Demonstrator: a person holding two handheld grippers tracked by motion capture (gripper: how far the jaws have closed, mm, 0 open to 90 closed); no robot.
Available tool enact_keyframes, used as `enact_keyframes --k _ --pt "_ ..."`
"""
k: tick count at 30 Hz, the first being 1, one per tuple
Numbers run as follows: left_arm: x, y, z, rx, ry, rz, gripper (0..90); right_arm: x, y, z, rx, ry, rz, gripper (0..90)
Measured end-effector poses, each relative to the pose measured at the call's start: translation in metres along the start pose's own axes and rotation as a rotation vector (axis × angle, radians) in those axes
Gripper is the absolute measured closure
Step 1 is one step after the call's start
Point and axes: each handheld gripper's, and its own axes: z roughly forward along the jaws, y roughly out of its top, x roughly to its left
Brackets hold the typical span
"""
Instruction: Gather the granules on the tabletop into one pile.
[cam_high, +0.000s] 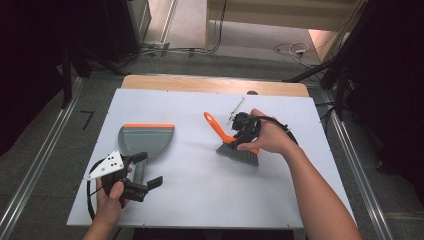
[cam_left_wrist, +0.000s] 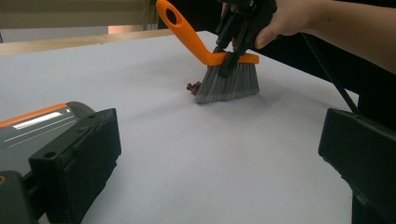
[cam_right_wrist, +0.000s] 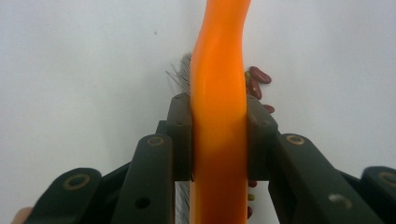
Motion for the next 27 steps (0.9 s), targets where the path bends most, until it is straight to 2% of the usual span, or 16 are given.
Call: enact_keyframes --k 4,5,6,12,21,27 --pt "0.000 0.000 0.000 -0.002 0.000 -0.002 0.2 0.001 -0.001 -0.008 -0.031 -0.002 0.025 67.8" --pt "0.000 0.000 -0.001 -0.002 0.000 -0.002 0.2 0.000 -0.001 -0.010 -0.038 -0.002 0.008 67.8" --pt "0.000 0.000 -0.001 -0.005 0.000 -0.003 0.2 0.000 -0.002 -0.013 -0.045 -0.003 0.025 67.8" --pt "0.000 0.000 0.000 -0.006 -0.001 -0.003 0.2 -0.002 -0.008 -0.027 -0.082 -0.033 0.034 67.8" --pt "0.000 0.001 -0.001 -0.005 0.005 -0.002 0.2 -0.004 -0.019 -0.049 -0.121 -0.087 0.111 67.8" --pt "0.000 0.001 -0.001 -0.009 0.004 0.000 0.2 0.001 -0.030 -0.060 -0.185 -0.122 0.171 67.8"
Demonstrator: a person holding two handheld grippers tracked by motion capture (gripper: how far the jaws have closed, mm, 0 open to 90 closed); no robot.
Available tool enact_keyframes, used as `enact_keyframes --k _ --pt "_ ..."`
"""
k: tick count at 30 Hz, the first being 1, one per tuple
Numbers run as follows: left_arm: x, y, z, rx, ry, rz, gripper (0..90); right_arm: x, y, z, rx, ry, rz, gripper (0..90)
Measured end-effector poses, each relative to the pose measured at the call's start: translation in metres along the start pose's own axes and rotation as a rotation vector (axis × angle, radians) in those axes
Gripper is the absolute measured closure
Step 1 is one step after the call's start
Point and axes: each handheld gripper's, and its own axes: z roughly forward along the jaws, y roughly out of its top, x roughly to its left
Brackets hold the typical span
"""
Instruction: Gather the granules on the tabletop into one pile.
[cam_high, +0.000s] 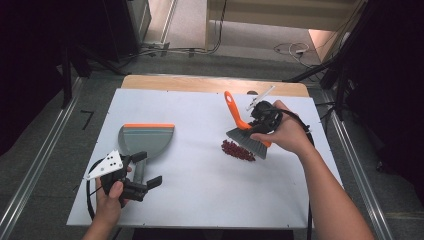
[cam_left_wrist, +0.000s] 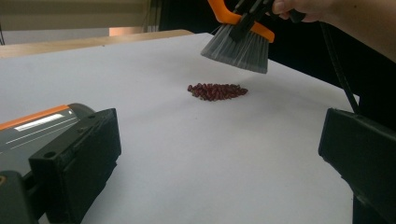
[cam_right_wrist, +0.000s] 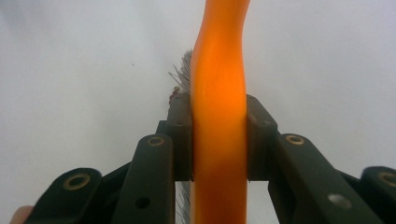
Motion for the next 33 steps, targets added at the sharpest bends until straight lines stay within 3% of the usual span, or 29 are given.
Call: enact_keyframes --k 5,11,26,33 --pt "0.000 0.000 0.000 0.002 0.002 0.004 0.2 0.003 -0.015 -0.011 -0.061 -0.012 0.097 67.8" --pt "-0.002 0.000 0.001 -0.001 0.006 0.010 0.2 0.009 -0.039 -0.022 -0.136 0.009 0.199 67.9" --pt "-0.006 0.000 0.005 0.010 0.016 0.034 0.2 0.031 -0.106 -0.029 -0.267 0.055 0.313 67.9" --pt "-0.007 0.000 0.006 0.013 0.022 0.037 0.2 0.033 -0.136 -0.028 -0.327 0.092 0.359 67.9"
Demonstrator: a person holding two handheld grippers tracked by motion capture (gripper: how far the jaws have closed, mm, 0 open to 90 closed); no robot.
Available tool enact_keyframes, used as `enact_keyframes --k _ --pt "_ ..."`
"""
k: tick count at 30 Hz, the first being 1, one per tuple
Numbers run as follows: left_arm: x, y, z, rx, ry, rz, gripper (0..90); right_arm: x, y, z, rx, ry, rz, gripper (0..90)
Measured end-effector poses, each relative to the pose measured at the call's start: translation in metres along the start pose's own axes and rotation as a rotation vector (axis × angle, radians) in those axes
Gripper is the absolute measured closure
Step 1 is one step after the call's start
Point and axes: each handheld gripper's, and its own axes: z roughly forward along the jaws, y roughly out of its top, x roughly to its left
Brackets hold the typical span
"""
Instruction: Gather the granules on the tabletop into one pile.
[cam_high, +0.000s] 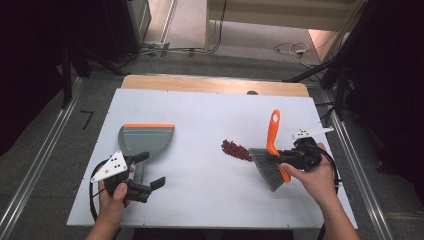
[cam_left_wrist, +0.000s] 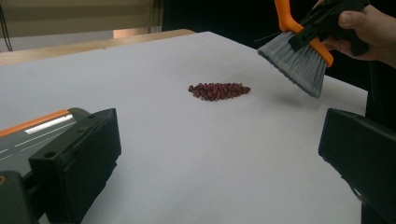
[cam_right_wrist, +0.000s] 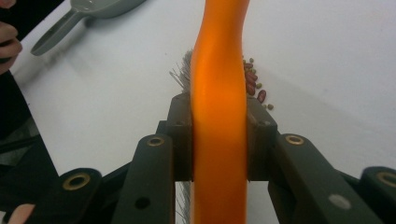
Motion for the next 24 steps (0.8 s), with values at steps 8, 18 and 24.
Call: enact_keyframes --k 8,18,24 --pt "0.001 0.000 0.000 0.003 0.006 0.003 0.2 -0.012 -0.025 -0.013 -0.065 0.001 0.036 67.9" --pt "0.004 0.000 -0.001 0.010 0.015 0.012 0.2 -0.029 -0.044 -0.027 -0.144 0.001 0.075 67.9" --pt "0.006 -0.001 -0.001 0.008 0.025 0.009 0.2 -0.033 -0.047 -0.025 -0.164 0.007 0.070 67.8"
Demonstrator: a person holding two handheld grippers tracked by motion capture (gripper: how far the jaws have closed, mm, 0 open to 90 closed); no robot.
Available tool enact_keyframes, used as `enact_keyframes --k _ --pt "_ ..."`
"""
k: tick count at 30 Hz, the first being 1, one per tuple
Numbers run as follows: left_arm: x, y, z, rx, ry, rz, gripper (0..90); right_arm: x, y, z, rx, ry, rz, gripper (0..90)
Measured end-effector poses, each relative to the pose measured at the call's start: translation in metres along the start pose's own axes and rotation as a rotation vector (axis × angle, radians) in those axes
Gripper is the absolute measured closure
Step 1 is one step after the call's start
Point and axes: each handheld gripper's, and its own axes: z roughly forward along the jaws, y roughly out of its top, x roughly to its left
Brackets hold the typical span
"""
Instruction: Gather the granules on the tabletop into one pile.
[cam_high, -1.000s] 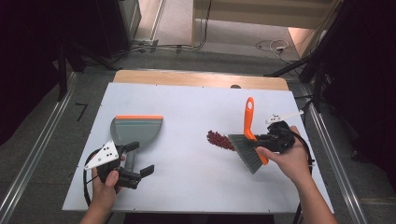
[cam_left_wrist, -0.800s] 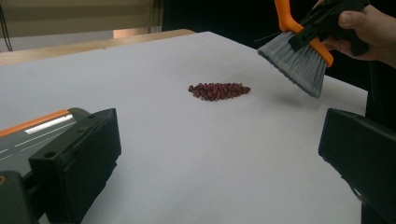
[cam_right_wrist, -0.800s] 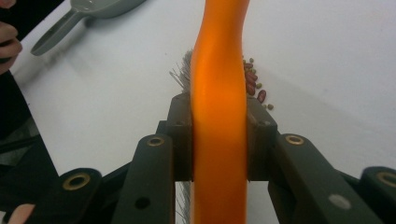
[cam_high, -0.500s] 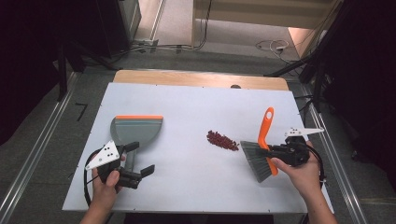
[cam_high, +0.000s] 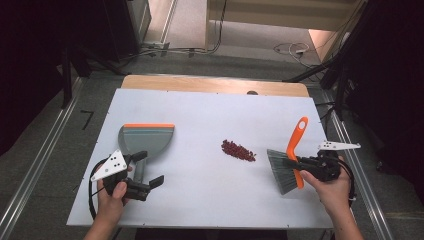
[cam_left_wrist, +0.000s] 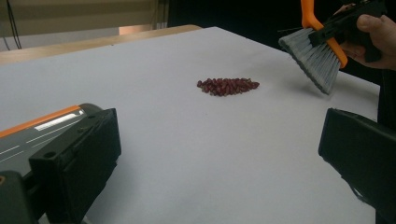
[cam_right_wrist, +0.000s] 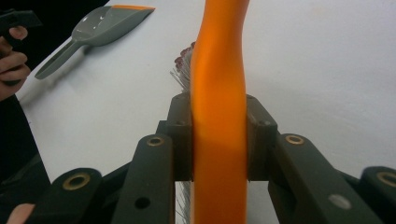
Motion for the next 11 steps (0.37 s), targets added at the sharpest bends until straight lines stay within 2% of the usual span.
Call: enact_keyframes --k 11 --pt "-0.0003 -0.0003 -0.0006 0.000 0.010 -0.002 0.2 -0.0021 -0.0001 -0.0008 -0.013 0.008 -0.008 67.8"
